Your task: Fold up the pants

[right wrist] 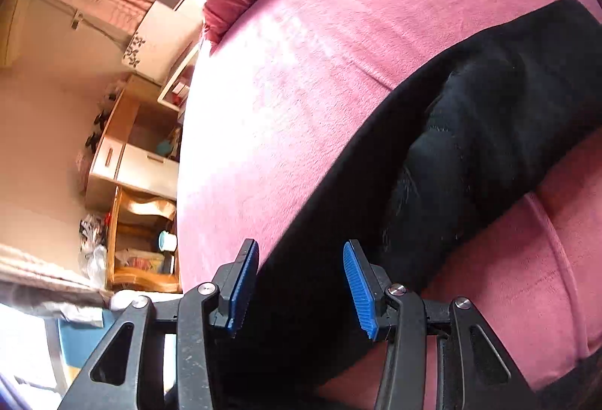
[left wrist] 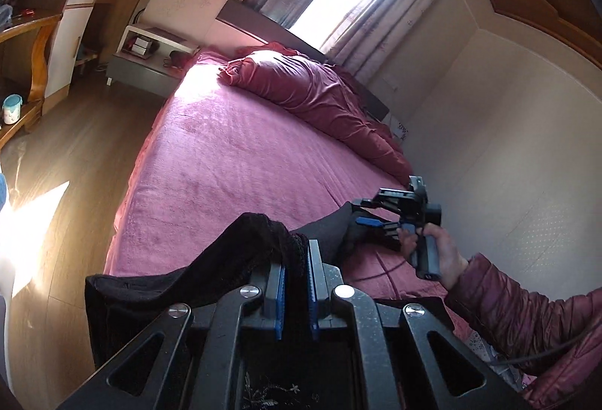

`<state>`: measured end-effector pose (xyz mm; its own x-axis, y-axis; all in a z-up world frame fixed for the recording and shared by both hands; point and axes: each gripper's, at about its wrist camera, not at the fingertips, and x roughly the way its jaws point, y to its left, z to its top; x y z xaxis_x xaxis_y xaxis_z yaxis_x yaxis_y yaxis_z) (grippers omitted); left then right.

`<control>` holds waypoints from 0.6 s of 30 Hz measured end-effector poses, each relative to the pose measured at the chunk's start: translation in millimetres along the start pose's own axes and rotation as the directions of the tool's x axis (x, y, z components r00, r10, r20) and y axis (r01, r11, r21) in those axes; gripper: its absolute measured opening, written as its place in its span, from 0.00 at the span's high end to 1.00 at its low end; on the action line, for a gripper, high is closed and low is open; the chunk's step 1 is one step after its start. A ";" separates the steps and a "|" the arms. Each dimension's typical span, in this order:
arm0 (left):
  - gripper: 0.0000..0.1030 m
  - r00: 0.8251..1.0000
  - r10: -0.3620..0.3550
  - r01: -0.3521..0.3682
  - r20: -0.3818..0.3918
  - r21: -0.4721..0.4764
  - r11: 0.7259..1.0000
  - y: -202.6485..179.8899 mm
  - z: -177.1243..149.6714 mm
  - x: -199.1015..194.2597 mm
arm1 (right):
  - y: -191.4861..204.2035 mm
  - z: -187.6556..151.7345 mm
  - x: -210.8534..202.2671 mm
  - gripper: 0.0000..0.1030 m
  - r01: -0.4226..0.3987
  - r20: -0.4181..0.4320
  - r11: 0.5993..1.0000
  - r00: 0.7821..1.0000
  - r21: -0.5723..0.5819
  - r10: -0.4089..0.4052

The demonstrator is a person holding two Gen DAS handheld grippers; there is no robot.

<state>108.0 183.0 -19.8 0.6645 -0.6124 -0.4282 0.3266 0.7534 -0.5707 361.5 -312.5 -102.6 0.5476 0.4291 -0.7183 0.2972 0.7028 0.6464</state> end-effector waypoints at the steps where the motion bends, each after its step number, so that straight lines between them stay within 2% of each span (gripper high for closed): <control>1: 0.92 1.000 -0.006 0.006 -0.002 0.002 1.000 -2.0 -4.5 -3.4 | -0.5 8.9 6.7 0.53 0.002 -0.004 1.000 1.000 0.024 -0.001; 2: 0.92 1.000 -0.010 0.010 -0.006 0.003 1.000 -3.8 -8.0 -5.5 | -2.3 13.2 9.8 0.53 0.027 -0.006 0.999 1.000 0.038 -0.026; 3: 0.92 1.000 -0.011 0.011 -0.011 -0.001 1.000 -3.9 -10.8 -6.9 | -3.7 17.7 13.0 0.59 0.060 -0.002 0.997 0.998 0.039 -0.060; 4: 0.92 1.000 -0.020 0.019 -0.016 -0.013 1.000 -2.7 -13.8 -8.7 | -5.3 19.0 15.6 0.72 0.085 -0.001 0.996 0.996 0.030 -0.085; 6: 0.92 1.000 -0.009 0.009 -0.024 -0.022 1.000 -0.1 -16.2 -8.4 | -6.1 18.9 20.7 0.87 0.143 -0.005 0.990 0.990 -0.001 -0.143; 7: 0.92 1.000 -0.005 0.004 -0.029 -0.034 0.999 2.8 -15.4 -7.4 | -9.9 19.4 16.9 0.90 0.151 -0.001 0.988 0.989 -0.016 -0.151; 11: 0.92 0.999 0.050 -0.052 -0.021 -0.086 0.995 22.0 8.9 5.5 | 3.6 13.5 -5.2 0.91 0.134 0.023 0.988 0.991 -0.080 -0.133; 13: 0.92 0.994 0.112 -0.111 0.005 -0.122 0.986 39.1 31.1 14.1 | 10.7 11.3 -24.1 0.92 0.091 0.044 0.991 0.995 -0.099 -0.087; 18: 0.92 0.974 0.217 -0.197 0.071 -0.215 0.957 82.7 86.3 28.9 | 28.2 -11.7 -91.3 0.92 -0.036 0.110 0.982 0.992 -0.185 0.057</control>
<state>212.2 248.2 -18.9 0.7658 -0.4159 -0.4905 0.0372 0.7901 -0.6119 310.7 -325.3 -21.9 0.6463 0.4033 -0.6478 0.1280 0.7796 0.6130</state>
